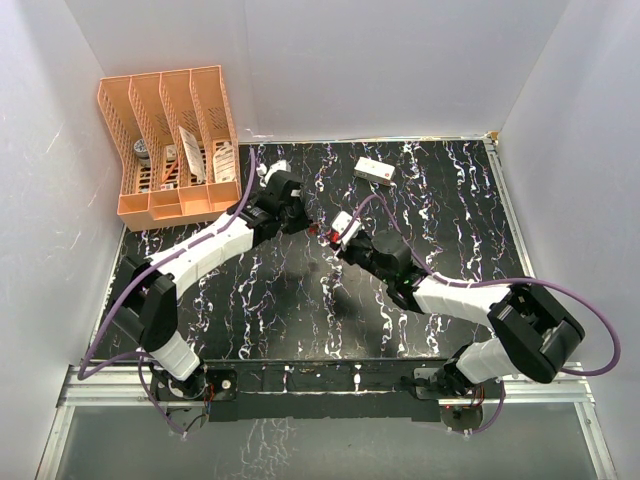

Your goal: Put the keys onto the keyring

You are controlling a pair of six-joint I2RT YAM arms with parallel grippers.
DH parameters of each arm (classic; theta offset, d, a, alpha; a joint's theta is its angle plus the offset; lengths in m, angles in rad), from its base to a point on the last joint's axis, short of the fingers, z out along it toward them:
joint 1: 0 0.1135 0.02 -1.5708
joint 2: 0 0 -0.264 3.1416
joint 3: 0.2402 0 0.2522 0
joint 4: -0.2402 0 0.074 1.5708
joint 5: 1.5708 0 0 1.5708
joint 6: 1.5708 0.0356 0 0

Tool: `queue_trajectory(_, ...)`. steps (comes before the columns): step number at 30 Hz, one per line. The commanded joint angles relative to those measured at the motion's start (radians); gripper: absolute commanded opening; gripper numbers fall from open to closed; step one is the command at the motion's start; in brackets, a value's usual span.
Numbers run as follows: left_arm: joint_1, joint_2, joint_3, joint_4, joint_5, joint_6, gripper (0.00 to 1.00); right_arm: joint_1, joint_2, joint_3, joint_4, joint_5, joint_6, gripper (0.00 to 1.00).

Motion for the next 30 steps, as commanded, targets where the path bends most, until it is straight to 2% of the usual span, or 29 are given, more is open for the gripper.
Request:
queue_trajectory(1,-0.004,0.006,0.071,-0.095,-0.031,-0.057,0.0,0.016,0.005,0.001,0.046,0.013,0.01,0.0)
queue_trajectory(13,-0.011,0.042,0.119,-0.223,-0.073,-0.155,0.0,0.049,0.028,0.005,0.061,0.017,0.022,0.0)
queue_trajectory(30,-0.027,0.056,0.129,-0.228,-0.077,-0.171,0.0,0.062,0.081,0.035,0.08,0.015,0.035,0.0)
